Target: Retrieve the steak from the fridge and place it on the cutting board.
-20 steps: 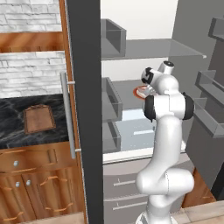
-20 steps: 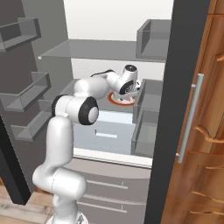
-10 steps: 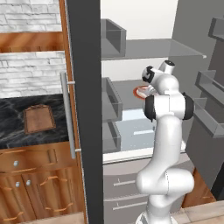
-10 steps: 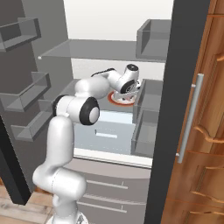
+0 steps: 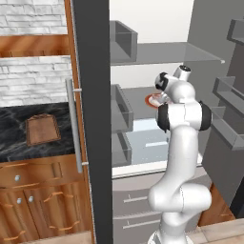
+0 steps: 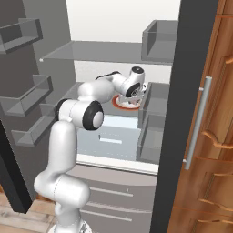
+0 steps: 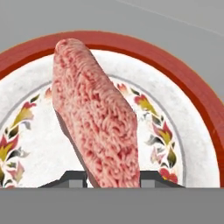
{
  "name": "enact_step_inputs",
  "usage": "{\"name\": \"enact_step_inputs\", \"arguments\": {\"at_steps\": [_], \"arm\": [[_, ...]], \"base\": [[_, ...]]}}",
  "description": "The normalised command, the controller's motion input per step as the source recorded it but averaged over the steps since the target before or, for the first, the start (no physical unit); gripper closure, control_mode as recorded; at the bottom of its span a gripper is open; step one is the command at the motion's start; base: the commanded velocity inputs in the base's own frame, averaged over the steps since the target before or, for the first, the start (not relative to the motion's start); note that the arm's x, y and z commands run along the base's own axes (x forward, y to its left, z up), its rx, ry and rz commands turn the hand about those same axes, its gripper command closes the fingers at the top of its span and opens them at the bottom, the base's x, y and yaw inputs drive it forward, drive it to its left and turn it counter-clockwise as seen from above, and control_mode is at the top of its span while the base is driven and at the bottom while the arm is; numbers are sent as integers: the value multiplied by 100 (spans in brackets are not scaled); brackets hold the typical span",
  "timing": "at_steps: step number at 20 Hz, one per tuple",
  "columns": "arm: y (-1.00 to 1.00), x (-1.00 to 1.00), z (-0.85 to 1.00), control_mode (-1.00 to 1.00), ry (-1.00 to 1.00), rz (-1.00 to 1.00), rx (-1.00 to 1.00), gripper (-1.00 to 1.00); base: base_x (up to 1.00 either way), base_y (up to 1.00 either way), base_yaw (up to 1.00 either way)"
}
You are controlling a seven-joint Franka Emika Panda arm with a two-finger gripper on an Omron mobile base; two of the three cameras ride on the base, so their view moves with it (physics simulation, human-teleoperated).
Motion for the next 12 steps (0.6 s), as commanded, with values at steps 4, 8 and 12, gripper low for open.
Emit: {"name": "enact_step_inputs", "arguments": {"at_steps": [4,8,12], "arm": [[0,-3,0,-100,-6,-22,0,100],[1,-8,1,-100,-6,-22,0,100],[7,-11,1,-100,-7,-25,0,100]], "base": [[0,0,0],[0,0,0],[0,0,0]]}}
